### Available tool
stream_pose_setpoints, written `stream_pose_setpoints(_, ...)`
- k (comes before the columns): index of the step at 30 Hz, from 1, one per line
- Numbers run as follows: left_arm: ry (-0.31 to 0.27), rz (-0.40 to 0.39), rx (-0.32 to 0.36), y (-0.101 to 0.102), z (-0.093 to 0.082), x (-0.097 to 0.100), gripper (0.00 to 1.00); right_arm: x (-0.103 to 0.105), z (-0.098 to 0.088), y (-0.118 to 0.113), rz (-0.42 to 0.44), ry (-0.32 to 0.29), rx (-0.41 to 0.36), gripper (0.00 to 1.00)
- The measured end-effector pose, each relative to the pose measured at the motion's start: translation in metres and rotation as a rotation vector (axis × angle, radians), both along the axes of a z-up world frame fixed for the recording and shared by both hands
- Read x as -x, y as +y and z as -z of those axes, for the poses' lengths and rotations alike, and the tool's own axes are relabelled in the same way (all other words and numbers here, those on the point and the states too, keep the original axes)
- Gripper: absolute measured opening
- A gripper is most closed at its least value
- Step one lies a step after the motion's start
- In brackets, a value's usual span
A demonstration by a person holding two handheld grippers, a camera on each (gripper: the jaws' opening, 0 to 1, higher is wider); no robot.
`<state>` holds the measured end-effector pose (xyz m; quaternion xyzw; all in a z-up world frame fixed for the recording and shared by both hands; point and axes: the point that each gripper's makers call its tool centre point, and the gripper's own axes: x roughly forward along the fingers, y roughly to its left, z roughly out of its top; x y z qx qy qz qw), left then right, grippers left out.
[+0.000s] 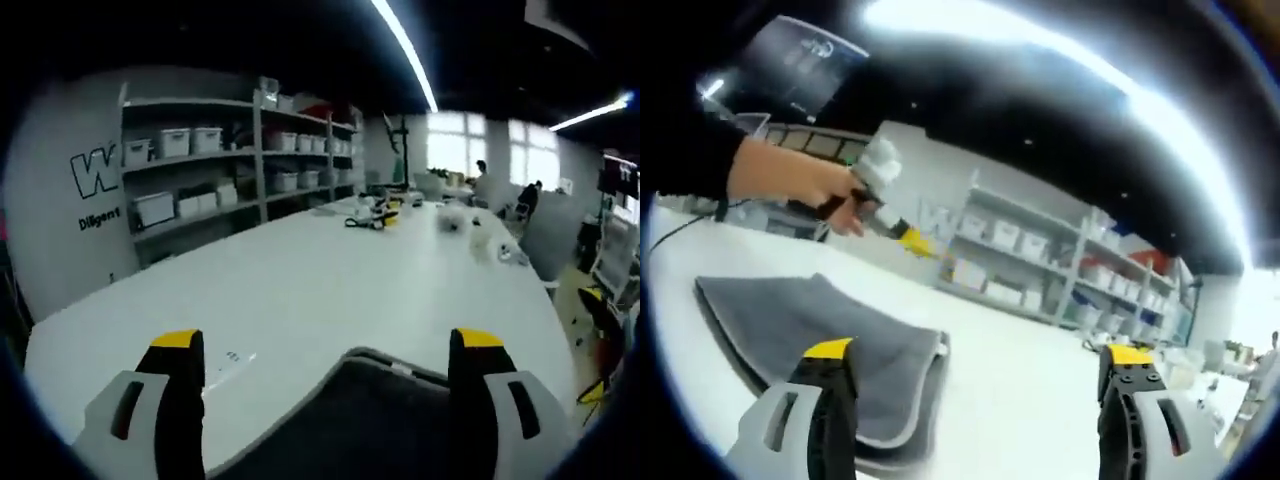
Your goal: Open the folded towel by lifting each exposed corner and separating the folded layers until the towel lies flat within the target outline without major curled edges
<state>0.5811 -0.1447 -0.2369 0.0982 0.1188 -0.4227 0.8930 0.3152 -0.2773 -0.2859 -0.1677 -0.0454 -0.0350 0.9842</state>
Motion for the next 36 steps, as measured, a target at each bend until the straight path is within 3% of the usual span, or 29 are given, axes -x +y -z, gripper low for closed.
stream_pose_setpoints(5, -0.07, -0.051, 0.02, 0.044, -0.018, 0.01, 1.0, -0.009, -0.008, -0.006, -0.026, 0.002, -0.027, 0.99)
stream_pose_setpoints(11, -0.131, -0.108, 0.067, 0.093, -0.032, 0.048, 1.0, -0.031, -0.026, -0.022, -0.054, -0.008, -0.048, 0.99)
stream_pose_setpoints(13, -0.161, -0.137, 0.047, 0.106, -0.031, 0.057, 1.0, -0.038, -0.033, -0.023, -0.073, -0.021, -0.059, 0.99)
stream_pose_setpoints(14, -0.182, -0.17, -0.001, 0.118, -0.027, 0.06, 1.0, -0.042, -0.038, -0.024, -0.082, -0.029, -0.064, 0.99)
stream_pose_setpoints(19, -0.205, -0.164, -0.044, 0.126, -0.015, 0.098, 1.0, -0.057, -0.054, -0.031, -0.113, -0.045, -0.06, 0.96)
stream_pose_setpoints(25, -0.266, -0.174, -0.032, 0.135, -0.027, 0.139, 1.0, -0.067, -0.082, -0.041, -0.136, -0.075, -0.027, 0.95)
stream_pose_setpoints(36, -0.269, -0.236, -0.012, 0.164, -0.015, 0.175, 1.0, -0.059, -0.102, -0.053, -0.156, -0.12, -0.042, 0.92)
